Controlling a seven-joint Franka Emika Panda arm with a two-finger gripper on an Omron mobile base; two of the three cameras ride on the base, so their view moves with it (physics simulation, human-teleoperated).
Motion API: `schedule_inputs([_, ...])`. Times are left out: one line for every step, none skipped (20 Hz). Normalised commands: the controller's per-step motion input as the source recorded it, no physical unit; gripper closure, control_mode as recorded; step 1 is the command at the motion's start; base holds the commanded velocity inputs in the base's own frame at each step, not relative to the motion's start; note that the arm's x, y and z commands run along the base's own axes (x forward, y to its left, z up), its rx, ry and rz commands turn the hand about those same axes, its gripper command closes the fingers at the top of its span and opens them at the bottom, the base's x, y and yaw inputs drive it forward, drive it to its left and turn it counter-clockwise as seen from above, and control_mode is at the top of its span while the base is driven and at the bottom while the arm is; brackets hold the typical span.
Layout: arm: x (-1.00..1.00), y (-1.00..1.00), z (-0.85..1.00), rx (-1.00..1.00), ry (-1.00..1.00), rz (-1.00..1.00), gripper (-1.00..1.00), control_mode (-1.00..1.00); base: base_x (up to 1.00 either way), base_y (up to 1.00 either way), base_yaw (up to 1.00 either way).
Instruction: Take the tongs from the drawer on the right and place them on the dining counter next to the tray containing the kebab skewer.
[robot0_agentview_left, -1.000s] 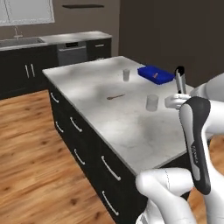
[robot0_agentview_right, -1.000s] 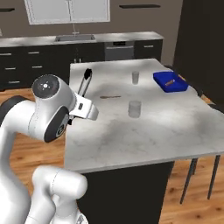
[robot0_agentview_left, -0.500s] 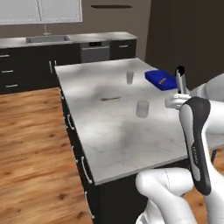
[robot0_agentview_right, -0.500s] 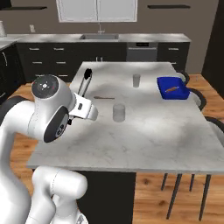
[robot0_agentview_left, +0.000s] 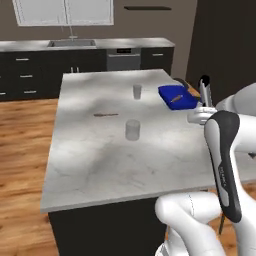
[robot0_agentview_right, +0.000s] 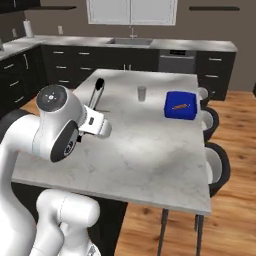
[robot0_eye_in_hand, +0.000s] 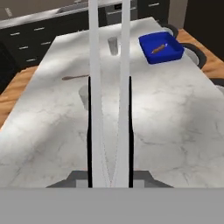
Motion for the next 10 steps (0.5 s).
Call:
schedule_inputs([0.0, 0.0, 0.0, 0.0, 0.0, 0.0, 1.0, 1.0, -0.24, -1.0, 0.26])
schedule_inputs([0.0, 0.0, 0.0, 0.0, 0.0, 0.0, 1.0, 1.0, -0.25, -1.0, 0.26])
schedule_inputs([0.0, 0.0, 0.0, 0.0, 0.0, 0.0, 1.0, 1.0, -0.31, -1.0, 0.25])
schedule_inputs([0.0, 0.0, 0.0, 0.0, 0.0, 0.0, 1.0, 1.0, -0.32, -1.0, 0.25])
schedule_inputs([0.0, 0.0, 0.0, 0.0, 0.0, 0.0, 1.0, 1.0, -0.34, -1.0, 0.25])
schedule_inputs([0.0, 0.0, 0.0, 0.0, 0.0, 0.0, 1.0, 1.0, -0.34, -1.0, 0.25])
schedule_inputs([0.0, 0.0, 0.0, 0.0, 0.0, 0.0, 1.0, 1.0, -0.34, -1.0, 0.25])
schedule_inputs([0.0, 0.0, 0.0, 0.0, 0.0, 0.0, 1.0, 1.0, -0.29, -1.0, 0.25])
schedule_inputs([0.0, 0.0, 0.0, 0.0, 0.0, 0.0, 1.0, 1.0, -0.27, -1.0, 0.25])
schedule_inputs([0.0, 0.0, 0.0, 0.0, 0.0, 0.0, 1.0, 1.0, -0.31, -1.0, 0.25])
